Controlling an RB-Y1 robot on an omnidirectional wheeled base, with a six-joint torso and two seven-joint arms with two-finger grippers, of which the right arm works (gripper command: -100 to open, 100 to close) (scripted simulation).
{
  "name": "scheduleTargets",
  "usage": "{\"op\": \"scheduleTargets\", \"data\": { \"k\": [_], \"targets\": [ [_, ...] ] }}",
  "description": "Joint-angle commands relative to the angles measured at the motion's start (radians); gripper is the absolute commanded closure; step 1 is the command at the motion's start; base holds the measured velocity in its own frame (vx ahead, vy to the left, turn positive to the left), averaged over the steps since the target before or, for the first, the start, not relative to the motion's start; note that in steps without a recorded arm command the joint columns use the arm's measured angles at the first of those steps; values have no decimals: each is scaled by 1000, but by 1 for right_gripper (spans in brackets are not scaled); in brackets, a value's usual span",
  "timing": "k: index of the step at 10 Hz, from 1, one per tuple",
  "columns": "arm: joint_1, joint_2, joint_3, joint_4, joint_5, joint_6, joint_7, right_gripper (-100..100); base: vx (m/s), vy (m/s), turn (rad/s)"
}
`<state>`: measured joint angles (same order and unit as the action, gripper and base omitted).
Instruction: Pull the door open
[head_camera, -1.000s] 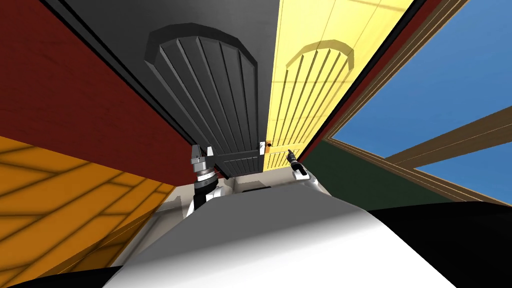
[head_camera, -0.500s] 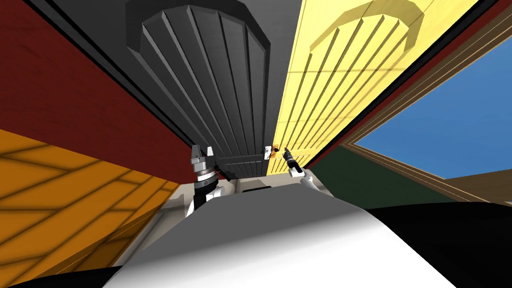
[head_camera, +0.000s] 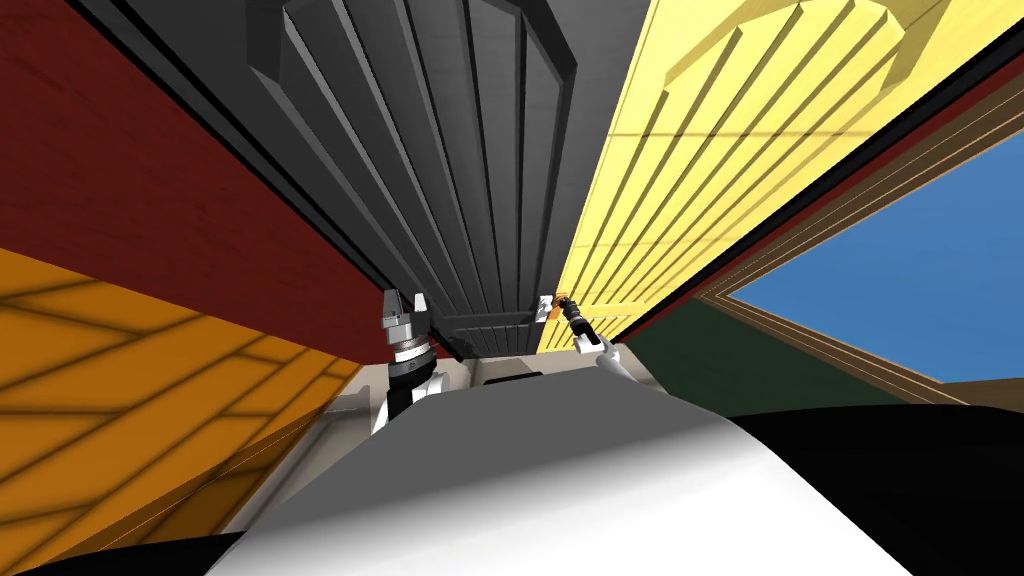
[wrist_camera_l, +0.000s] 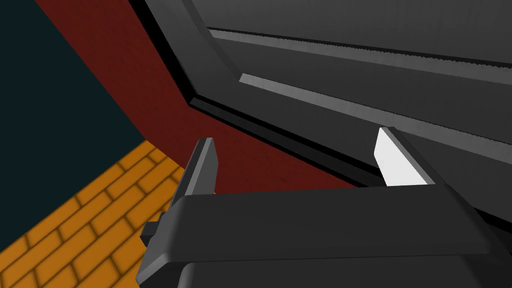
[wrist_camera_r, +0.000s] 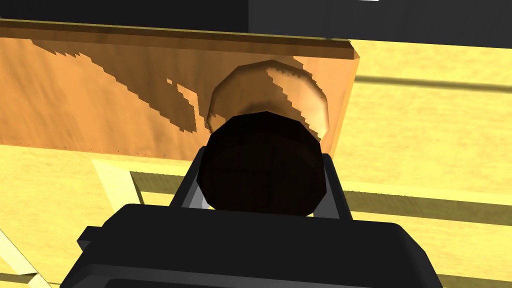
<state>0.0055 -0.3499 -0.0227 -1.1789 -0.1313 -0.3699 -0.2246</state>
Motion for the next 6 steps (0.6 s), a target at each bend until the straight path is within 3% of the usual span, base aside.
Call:
{"op": "scheduleTargets", "data": {
  "k": [1, 4, 6],
  "targets": [
    [2, -1, -1, 1, 0, 1, 0, 100, -22, -17, 21],
    [2, -1, -1, 1, 0, 1, 0, 100, -7, -2, 0],
    [25, -24, -19, 11, -4, 3, -3, 100, -128, -82, -131]
  ]
}}
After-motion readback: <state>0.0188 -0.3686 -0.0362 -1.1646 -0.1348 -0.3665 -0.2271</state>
